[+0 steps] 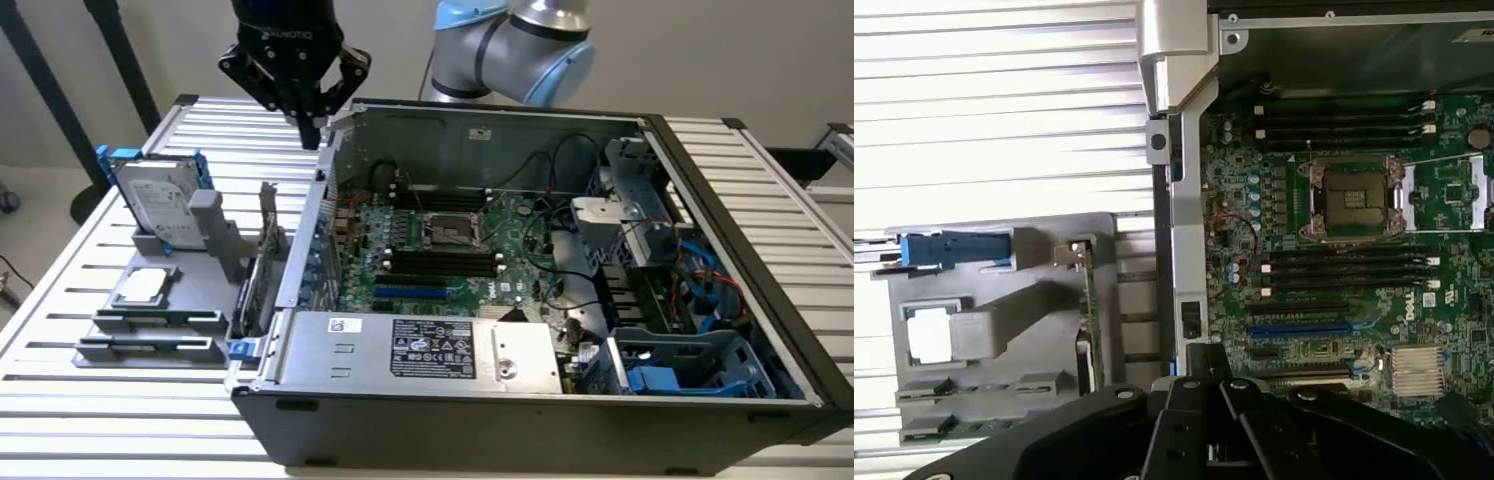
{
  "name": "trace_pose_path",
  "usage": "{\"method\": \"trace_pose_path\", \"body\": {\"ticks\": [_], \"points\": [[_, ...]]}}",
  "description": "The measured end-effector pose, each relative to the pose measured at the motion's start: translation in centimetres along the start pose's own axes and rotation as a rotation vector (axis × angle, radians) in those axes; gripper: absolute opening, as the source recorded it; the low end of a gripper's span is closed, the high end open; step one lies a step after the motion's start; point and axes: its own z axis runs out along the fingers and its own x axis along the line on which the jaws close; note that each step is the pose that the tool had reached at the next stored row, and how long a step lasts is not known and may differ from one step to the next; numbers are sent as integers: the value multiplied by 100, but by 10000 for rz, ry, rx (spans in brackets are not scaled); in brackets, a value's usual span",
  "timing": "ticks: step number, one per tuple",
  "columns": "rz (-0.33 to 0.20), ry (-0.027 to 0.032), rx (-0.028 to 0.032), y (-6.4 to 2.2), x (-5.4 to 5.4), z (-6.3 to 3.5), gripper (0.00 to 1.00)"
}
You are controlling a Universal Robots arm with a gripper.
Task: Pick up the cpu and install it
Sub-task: 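Reach for the cpu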
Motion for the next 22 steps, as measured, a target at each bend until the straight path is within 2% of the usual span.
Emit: {"method": "trace_pose_path", "body": {"ticks": [2, 22], "points": [[-2, -2, 28, -7, 90, 5, 11], [-12, -27, 509, -74, 1002, 76, 11]]}}
